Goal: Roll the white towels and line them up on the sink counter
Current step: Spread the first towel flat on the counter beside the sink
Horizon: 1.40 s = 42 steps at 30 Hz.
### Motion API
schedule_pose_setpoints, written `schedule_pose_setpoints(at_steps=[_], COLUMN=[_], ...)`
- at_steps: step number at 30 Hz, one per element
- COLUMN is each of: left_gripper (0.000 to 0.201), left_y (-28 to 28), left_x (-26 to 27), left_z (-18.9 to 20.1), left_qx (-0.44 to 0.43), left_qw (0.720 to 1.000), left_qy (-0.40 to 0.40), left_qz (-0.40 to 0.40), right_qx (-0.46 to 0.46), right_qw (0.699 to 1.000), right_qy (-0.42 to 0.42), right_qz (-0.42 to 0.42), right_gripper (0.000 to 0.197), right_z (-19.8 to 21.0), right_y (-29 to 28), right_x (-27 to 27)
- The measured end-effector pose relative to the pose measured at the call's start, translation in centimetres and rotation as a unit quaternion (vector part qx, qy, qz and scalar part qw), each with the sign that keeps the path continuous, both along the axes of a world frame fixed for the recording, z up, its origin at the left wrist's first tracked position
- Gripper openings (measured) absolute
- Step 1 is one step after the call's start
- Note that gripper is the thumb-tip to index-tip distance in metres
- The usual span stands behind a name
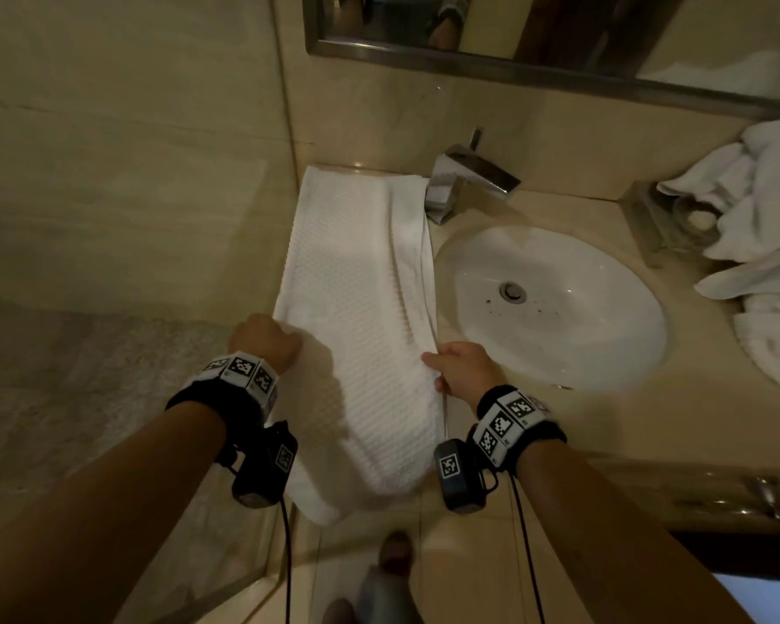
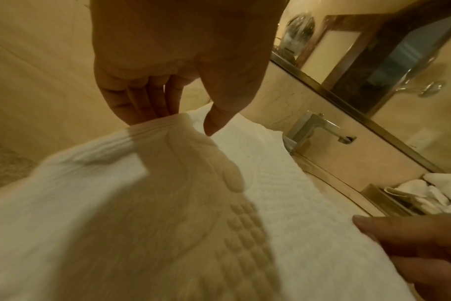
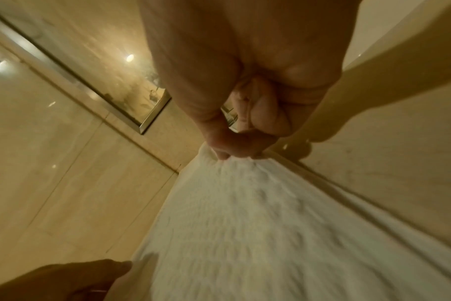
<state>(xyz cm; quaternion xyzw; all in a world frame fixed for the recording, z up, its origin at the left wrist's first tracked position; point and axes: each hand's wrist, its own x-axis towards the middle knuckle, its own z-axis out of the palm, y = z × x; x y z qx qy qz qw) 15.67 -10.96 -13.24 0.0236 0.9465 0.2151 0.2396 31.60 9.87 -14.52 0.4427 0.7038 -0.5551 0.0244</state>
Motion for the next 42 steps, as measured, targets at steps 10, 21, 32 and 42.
schedule_pose_setpoints(at_steps=[10, 21, 32, 42], left_gripper=[0.045, 0.035, 0.047, 0.041], left_y=[6.3, 10.5, 14.1, 16.2], left_x=[-8.1, -16.3, -22.5, -27.2], left_z=[0.6, -0.3, -0.4, -0.4], left_qx=[0.012, -0.051, -0.03, -0.036], left_qw=[1.0, 0.998, 0.999, 0.998], left_qy=[-0.01, -0.01, -0.016, 0.01], left_qz=[0.011, 0.031, 0.005, -0.044], right_qx=[0.007, 0.06, -0.068, 0.316], right_qw=[0.999, 0.997, 0.992, 0.93], right_qy=[0.011, -0.042, 0.07, -0.056], right_qz=[0.041, 0.012, -0.077, 0.181], right_gripper=[0.026, 0.023, 0.029, 0.052], right_z=[-0.6, -1.1, 0.1, 1.1], right_y=[5.6, 11.3, 11.9, 11.6], right_x=[-8.9, -16.8, -21.7, -27.6])
